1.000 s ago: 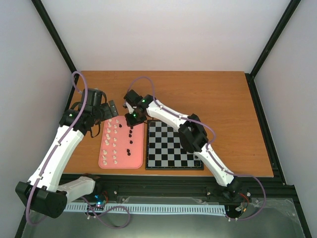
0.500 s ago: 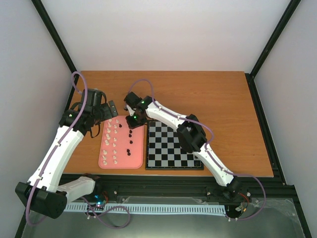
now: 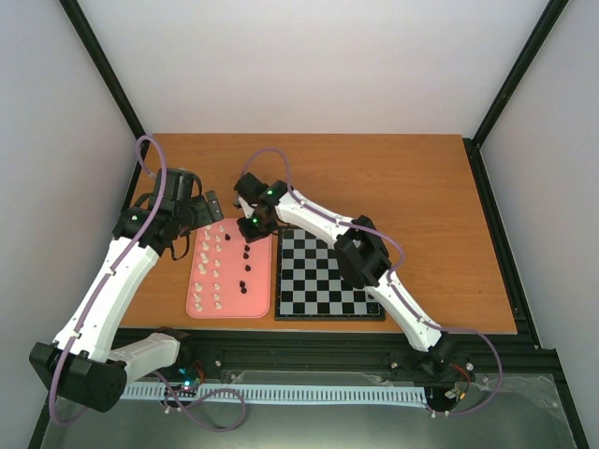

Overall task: Set up the chess pieces on the board
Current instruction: Pick up the chess piece from the storage box, then place the chess piece on the chessboard.

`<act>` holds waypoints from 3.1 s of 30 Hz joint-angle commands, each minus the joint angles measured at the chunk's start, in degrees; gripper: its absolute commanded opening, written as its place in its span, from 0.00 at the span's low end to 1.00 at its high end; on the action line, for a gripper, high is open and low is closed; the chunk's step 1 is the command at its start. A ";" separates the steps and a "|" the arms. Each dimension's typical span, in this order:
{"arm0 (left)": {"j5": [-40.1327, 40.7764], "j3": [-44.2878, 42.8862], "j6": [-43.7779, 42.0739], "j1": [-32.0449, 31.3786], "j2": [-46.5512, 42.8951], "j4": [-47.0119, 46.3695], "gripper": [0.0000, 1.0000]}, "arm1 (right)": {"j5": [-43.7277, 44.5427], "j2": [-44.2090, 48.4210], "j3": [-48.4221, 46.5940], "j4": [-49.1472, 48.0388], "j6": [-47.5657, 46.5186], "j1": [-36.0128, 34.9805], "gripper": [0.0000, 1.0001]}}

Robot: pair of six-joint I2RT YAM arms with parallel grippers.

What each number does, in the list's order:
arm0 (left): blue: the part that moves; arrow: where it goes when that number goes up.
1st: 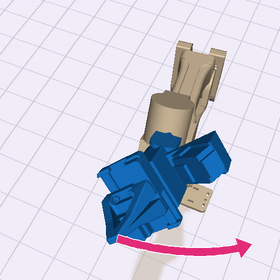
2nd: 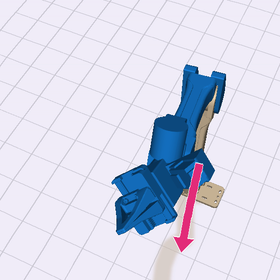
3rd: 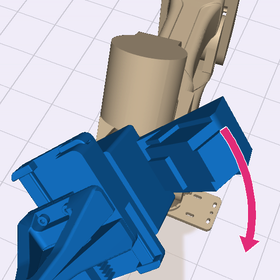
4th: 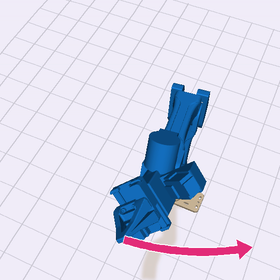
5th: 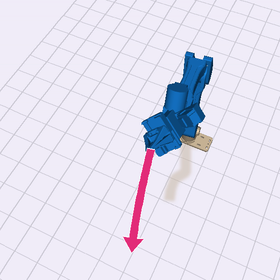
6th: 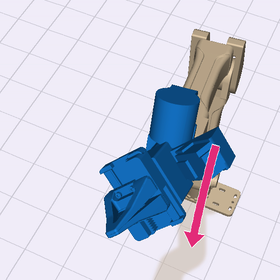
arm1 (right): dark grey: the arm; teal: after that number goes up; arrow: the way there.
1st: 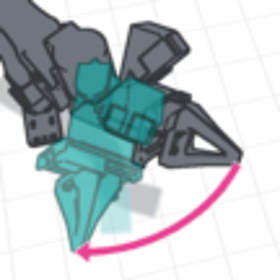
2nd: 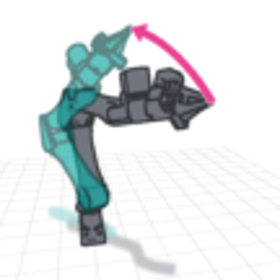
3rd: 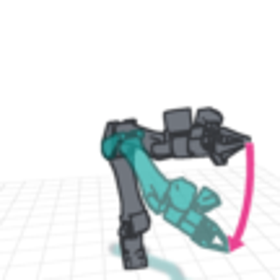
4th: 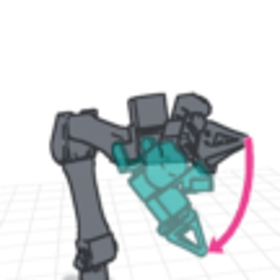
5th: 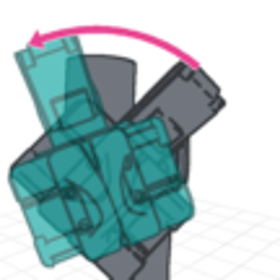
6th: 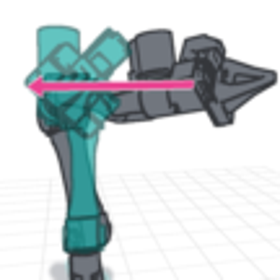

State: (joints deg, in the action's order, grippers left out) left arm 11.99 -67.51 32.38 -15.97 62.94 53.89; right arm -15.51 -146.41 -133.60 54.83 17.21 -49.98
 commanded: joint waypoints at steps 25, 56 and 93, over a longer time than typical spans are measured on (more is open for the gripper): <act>-1.53 1.18 1.71 0.23 0.85 -2.01 1.00 | 11.22 48.39 56.25 -7.69 4.79 12.26 0.03; -1.94 0.84 1.37 0.23 2.37 -2.11 1.00 | 12.86 47.23 64.70 -9.57 2.52 23.43 0.03; -1.10 0.89 1.61 0.23 3.02 -2.14 1.00 | 12.95 42.78 61.79 -9.69 1.41 24.75 0.06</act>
State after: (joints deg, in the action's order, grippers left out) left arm 10.28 -66.11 33.23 -15.97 65.49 52.36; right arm -3.44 -104.03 -71.44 44.16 19.22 -25.78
